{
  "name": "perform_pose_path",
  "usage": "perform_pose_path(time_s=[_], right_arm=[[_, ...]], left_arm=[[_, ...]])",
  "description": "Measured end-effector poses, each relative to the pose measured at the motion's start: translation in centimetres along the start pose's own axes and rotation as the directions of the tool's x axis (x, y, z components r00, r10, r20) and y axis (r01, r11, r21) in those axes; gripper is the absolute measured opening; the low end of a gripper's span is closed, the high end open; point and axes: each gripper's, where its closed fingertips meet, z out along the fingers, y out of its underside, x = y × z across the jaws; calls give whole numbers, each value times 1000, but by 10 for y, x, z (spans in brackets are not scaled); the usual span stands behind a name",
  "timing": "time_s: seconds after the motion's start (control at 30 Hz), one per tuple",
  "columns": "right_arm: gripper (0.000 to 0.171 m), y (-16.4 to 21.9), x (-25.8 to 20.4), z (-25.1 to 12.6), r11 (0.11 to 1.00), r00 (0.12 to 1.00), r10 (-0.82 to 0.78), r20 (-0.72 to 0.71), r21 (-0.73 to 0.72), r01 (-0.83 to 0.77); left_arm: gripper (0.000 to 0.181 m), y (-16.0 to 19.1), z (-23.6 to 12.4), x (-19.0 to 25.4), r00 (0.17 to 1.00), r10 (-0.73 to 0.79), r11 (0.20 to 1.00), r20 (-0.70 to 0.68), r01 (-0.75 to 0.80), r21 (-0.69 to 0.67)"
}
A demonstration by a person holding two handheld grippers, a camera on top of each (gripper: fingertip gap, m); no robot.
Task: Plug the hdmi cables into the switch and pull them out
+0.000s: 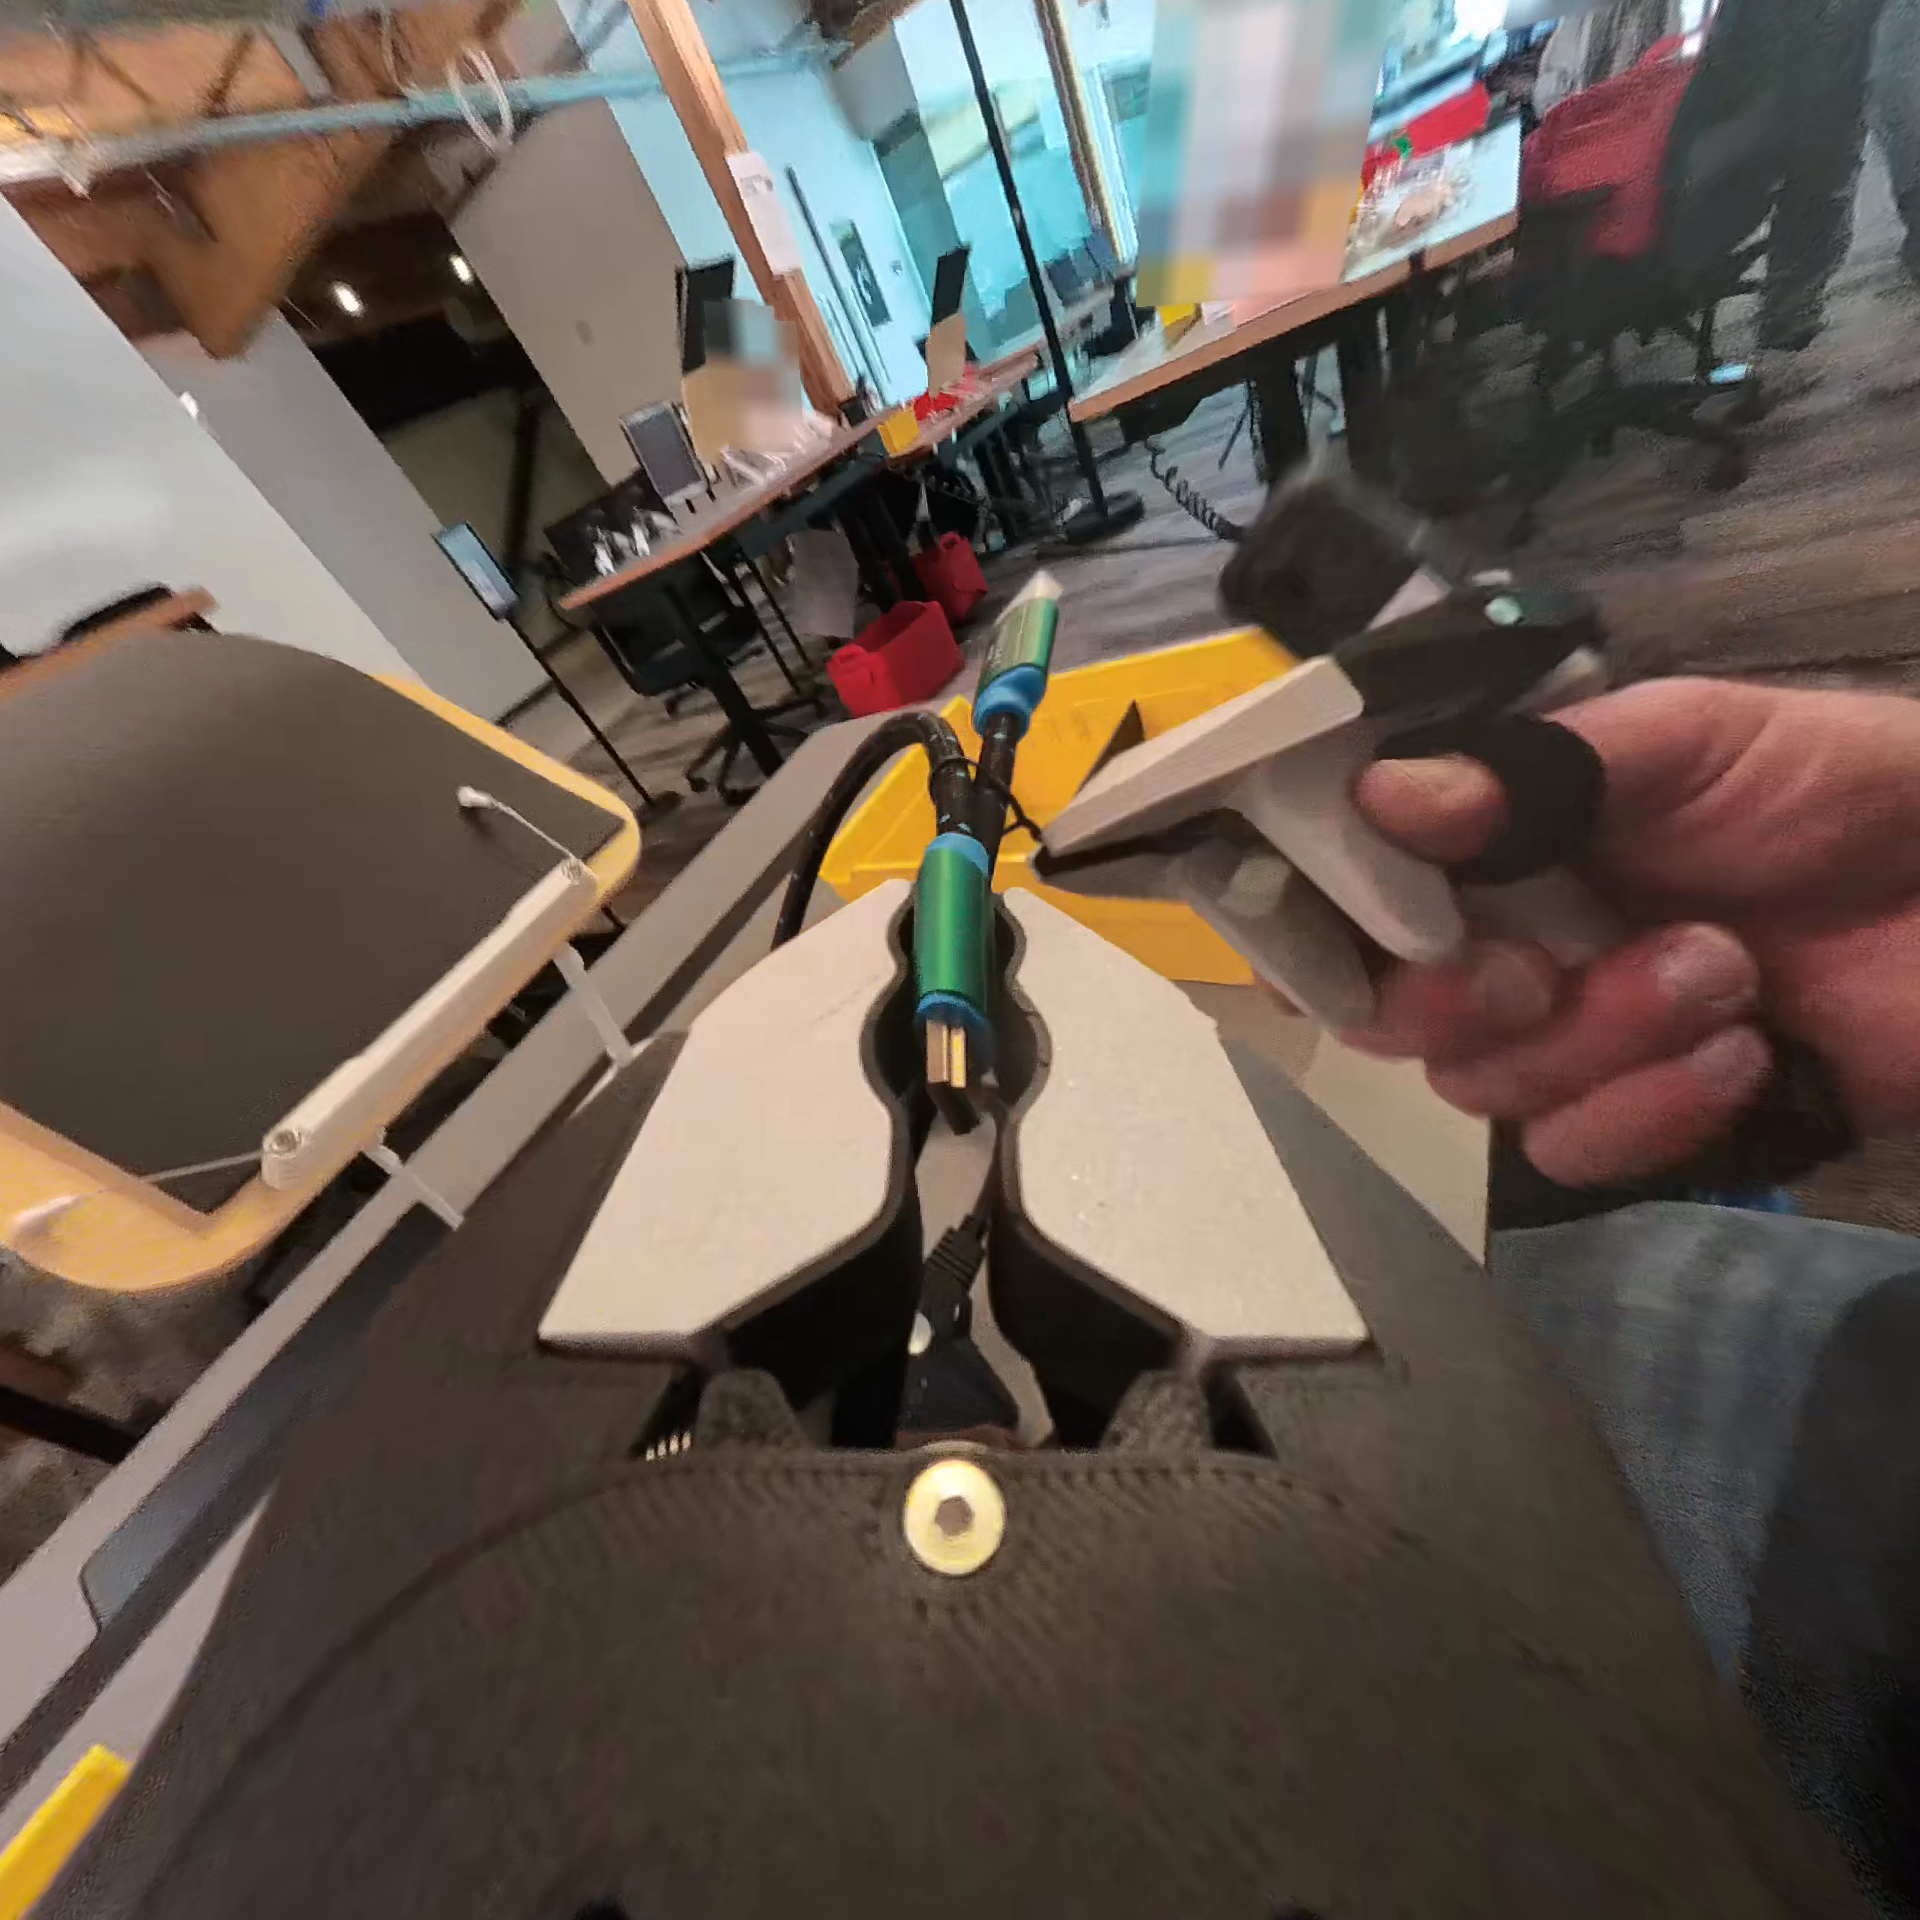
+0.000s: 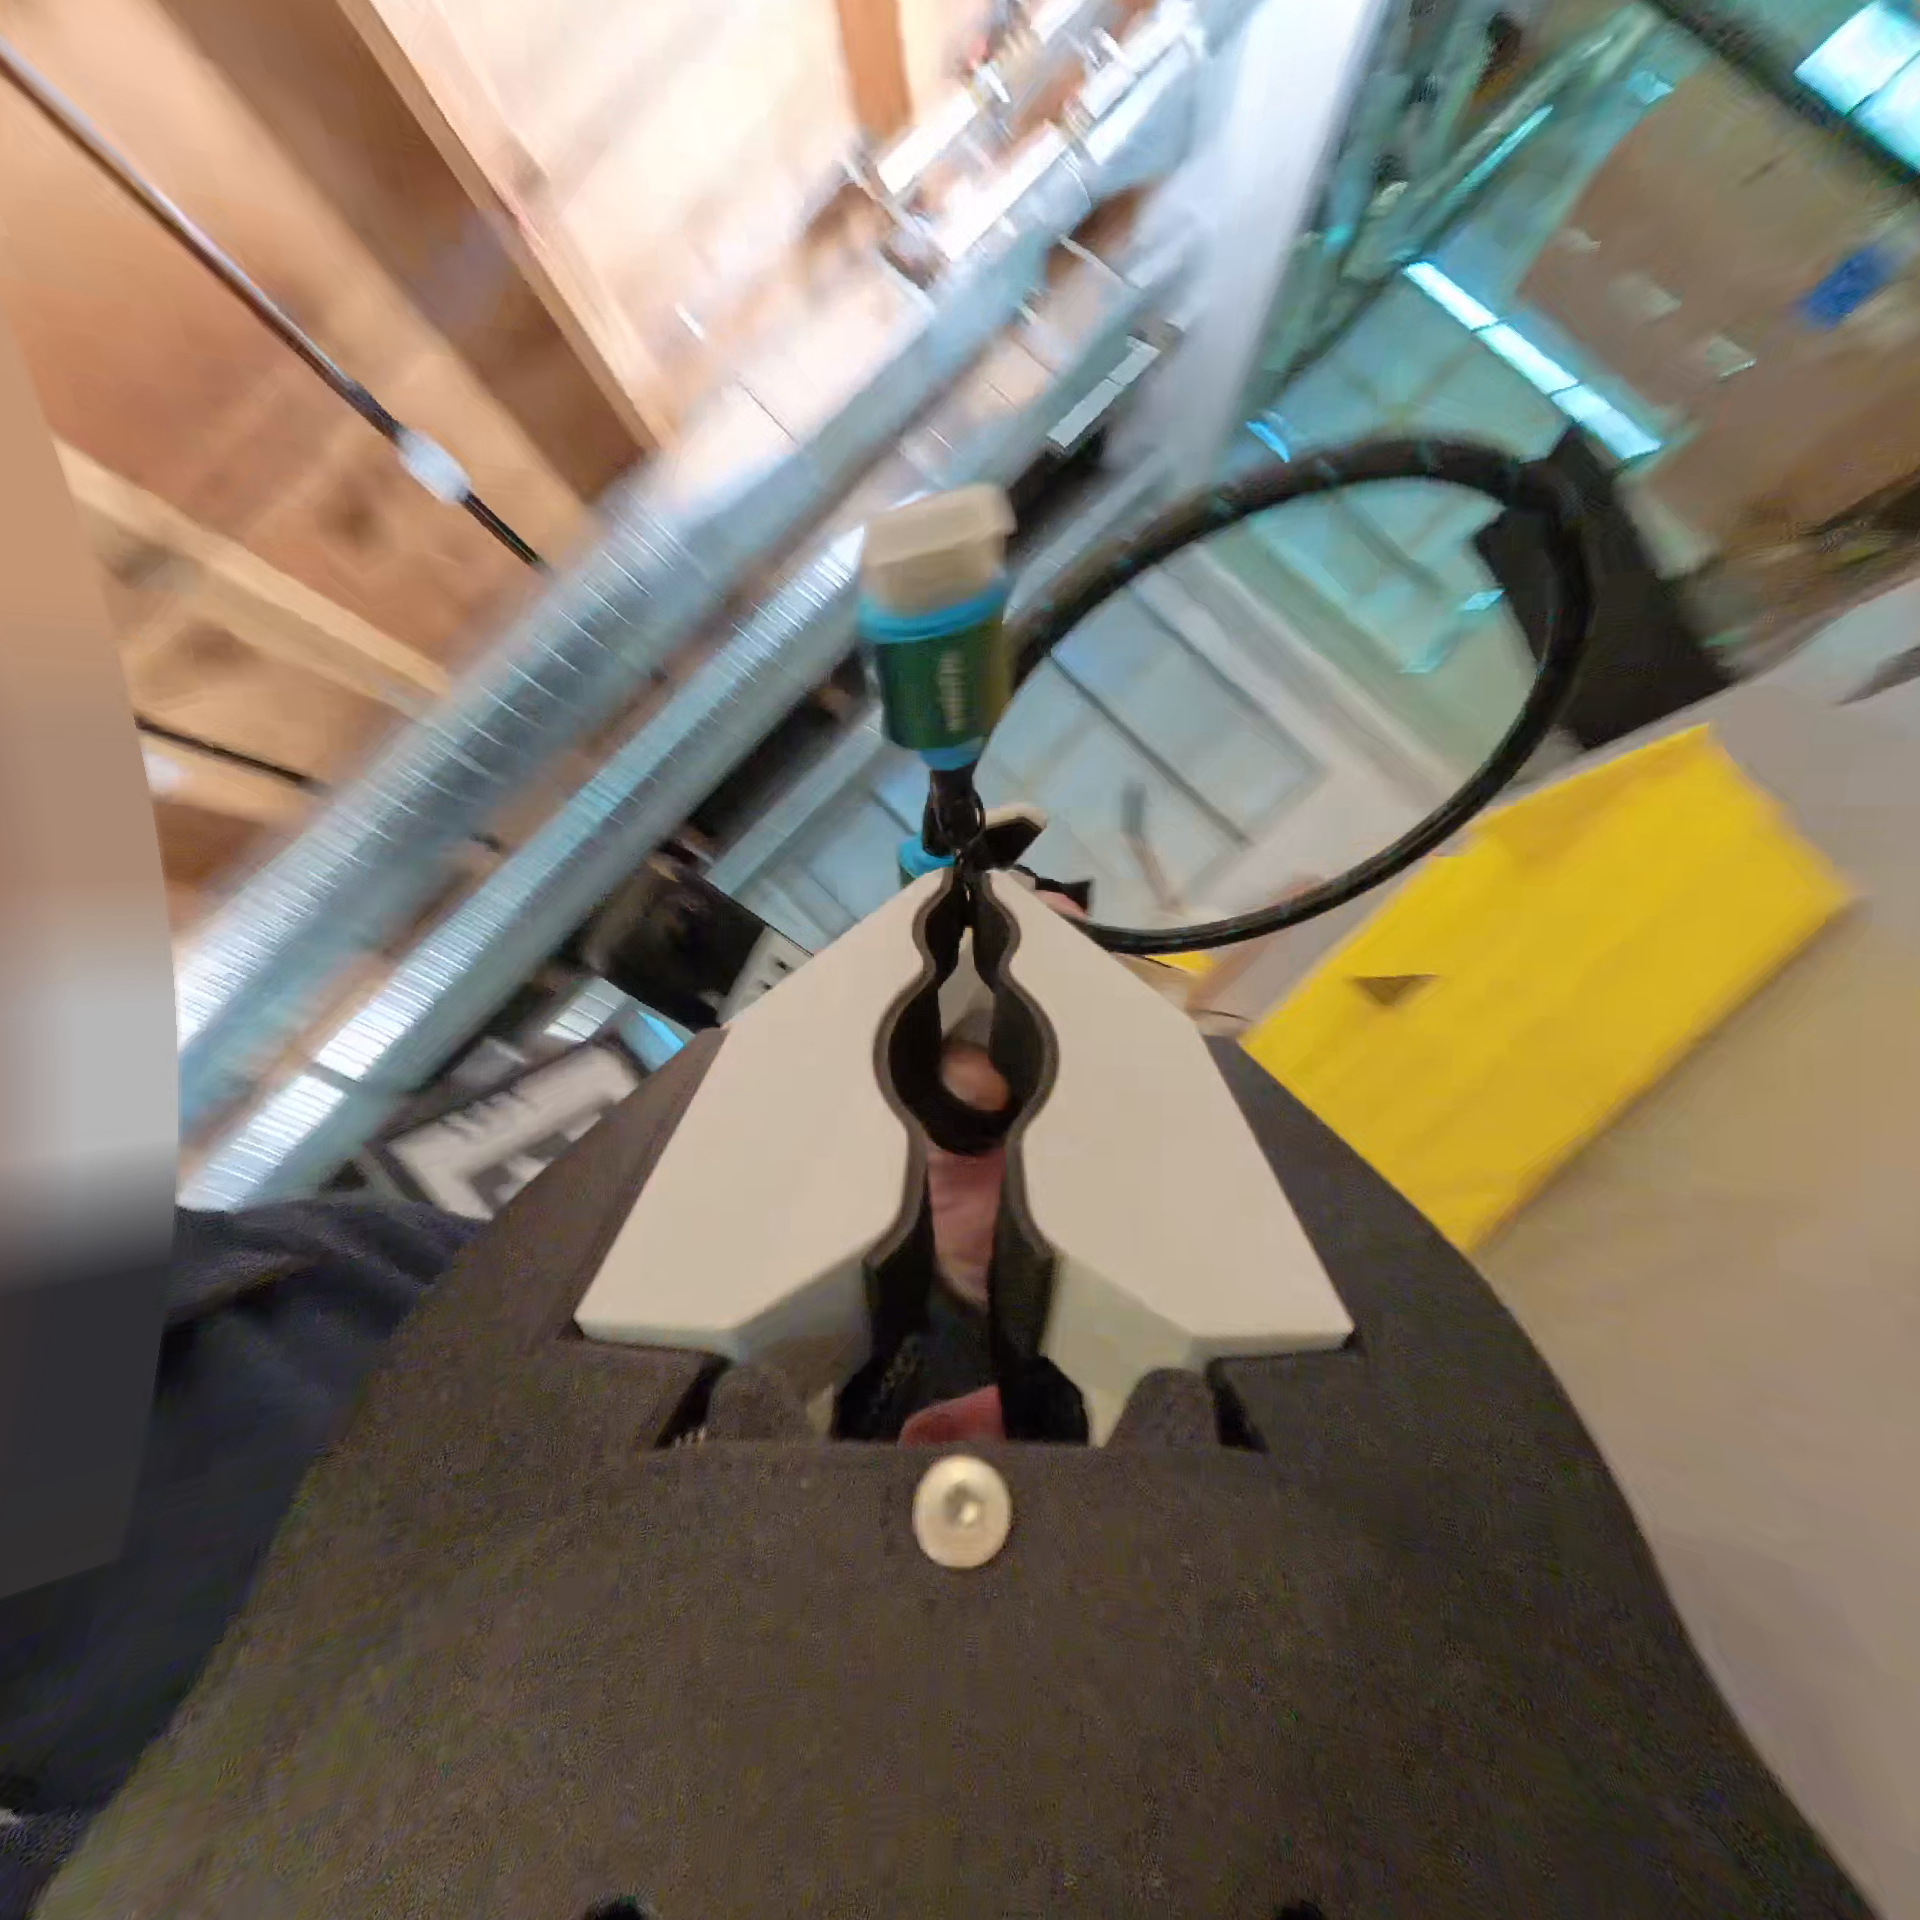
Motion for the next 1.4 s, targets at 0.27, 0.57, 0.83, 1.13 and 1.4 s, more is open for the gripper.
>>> perform_pose_path(time_s=[0.27,0.57,0.83,1.13,1.4], right_arm=[[15,3,-2,6,955,952,-298,-74,-32,296],[19,-3,11,7,-111,-172,-984,-39,-626,772],[3,-6,14,3,-346,-433,-900,55,-693,633],[0,-4,8,5,207,145,-978,-152,-581,787],[0,6,-14,6,992,987,124,99,20,-127]], left_arm=[[9,-2,-3,-5,1000,23,999,20,-24,41],[9,5,0,-9,997,-82,995,9,83,-51],[9,3,2,-6,993,-114,991,7,115,-71],[9,0,0,-8,996,-79,995,32,80,-53],[9,-3,-3,-7,980,148,989,135,-146,-23]])
